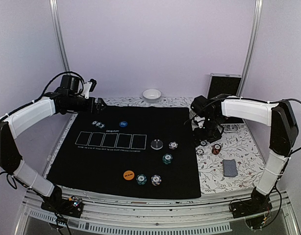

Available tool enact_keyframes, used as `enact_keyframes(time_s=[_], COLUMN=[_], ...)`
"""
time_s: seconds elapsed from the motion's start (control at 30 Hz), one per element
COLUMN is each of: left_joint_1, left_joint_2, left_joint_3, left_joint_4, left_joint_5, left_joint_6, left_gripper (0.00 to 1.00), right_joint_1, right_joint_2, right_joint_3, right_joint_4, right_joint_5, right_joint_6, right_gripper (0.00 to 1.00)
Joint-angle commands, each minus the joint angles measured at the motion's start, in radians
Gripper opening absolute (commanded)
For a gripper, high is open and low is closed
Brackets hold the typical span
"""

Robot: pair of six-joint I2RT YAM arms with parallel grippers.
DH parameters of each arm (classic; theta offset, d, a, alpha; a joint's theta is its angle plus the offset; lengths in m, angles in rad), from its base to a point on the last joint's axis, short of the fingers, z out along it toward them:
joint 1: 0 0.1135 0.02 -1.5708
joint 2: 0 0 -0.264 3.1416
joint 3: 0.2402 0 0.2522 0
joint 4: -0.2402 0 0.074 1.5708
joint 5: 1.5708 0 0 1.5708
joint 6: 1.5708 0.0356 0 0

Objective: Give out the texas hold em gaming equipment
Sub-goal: Pick up the pile of poker chips from the center of the board.

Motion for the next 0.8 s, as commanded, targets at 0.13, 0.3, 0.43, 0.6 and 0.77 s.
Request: enact_keyframes(time_s=[0.13,0.3,0.43,0.6,0.77], left_joint_1=[0.009,0.01,0.009,0.01,0.009], left_joint_2=[-0.013,-0.01,-0.009,-0.008,-0.01], left_joint_3=[-0.01,-0.01,-0.01,-0.01,-0.01], left_joint_4=[0.001,-0.001,0.0,0.0,0.0], left_joint_5=[-0.001,-0.001,-0.004,-0.004,-0.004], left_joint_6=[0.013,0.014,0.014,0.014,0.014], left_gripper=[0.98,0.98,0.98,0.98,0.98], right_joint_1=[-0.064,-0.066,-0.065,-0.072,-0.085], right_joint_2=[0.129,0.177,0.2,0.202,0.189], right_joint_3=[-0.009,-0.002,-0.025,-0.065,-0.097], right_joint_4=[0.127,0.132,0.138,0.144,0.141], right_joint_5=[-0.071,-0.069,-0.076,-0.064,-0.046], right_joint_6=[-0.062,-0.071,-0.075,-0.072,-0.067], right_gripper=[0.72,0.62,0.57,0.53,0.5])
